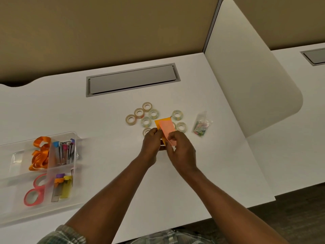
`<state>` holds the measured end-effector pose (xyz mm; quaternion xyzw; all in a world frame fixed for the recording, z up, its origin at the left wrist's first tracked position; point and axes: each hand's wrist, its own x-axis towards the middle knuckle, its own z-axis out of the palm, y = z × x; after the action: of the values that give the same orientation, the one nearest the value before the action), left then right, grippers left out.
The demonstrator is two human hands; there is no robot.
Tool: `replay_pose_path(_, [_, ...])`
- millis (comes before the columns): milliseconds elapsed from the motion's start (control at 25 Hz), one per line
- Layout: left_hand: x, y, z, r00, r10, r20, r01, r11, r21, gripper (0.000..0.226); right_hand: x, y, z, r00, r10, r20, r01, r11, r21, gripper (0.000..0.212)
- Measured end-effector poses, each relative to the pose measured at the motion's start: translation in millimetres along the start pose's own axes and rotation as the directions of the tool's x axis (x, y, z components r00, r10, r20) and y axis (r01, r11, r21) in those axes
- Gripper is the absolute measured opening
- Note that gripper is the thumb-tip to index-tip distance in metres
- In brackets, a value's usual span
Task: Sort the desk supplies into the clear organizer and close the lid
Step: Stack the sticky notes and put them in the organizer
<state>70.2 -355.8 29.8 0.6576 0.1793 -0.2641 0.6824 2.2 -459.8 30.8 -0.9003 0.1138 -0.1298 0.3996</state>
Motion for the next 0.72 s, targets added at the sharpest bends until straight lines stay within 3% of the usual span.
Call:
replay_pose_path(120, [-5.1,-3.8,-11.8,0.999,-0.016,0.033,0.018,0.998,-0.063,0.034,-7.0,-6.7,6.0,0.988,-0.122,0.091,0.131,0.986,-0.103,0.016])
replay_pose_path(200, [-4.3,-8.1,-22.4,0.999,0.038,-0.011,-0.037,0.998,0.042,0.020,-8.7,-8.4,5.7,0.975,-0.175,0.137,0.181,0.983,-0.034,0.021])
replay_pose_path(320, [-7.3,-11.7,-40.8,0.997,0.061,-0.037,-0.056,0.991,0.125,0.032,-3.5,-6.2,11.0,0.997,0.007,0.071,-0.012,0.997,0.070,0.043])
replay_pose_path(400, [-12.1,-14.5,-52.9,0.998,0.061,-0.024,-0.058,0.992,0.108,0.034,5.7,-6.7,18.6,0.960,0.229,0.159,-0.244,0.966,0.086,0.055])
replay_pose_path(440, [-14.1,-16.8,-57.8,0.998,0.062,-0.024,-0.060,0.992,0.110,0.034,9.4,-7.8,23.2,0.929,0.289,0.232,-0.313,0.947,0.073,0.053])
replay_pose_path(520, [-16.7,-21.9,-65.1,0.996,0.062,-0.058,-0.053,0.987,0.153,0.035,9.4,-10.2,34.1,0.907,0.286,0.311,-0.309,0.951,0.028,0.037])
replay_pose_path(640, [-22.4,-28.9,-74.5,0.987,0.113,-0.114,-0.082,0.965,0.247,0.034,-1.0,-15.0,45.4,0.929,0.238,0.283,-0.259,0.965,0.037,0.019])
replay_pose_path(720, [-26.9,-35.0,-82.4,0.954,0.259,-0.149,-0.189,0.909,0.370,0.027,-7.8,-17.2,50.7,0.956,0.168,0.238,-0.192,0.978,0.081,0.015])
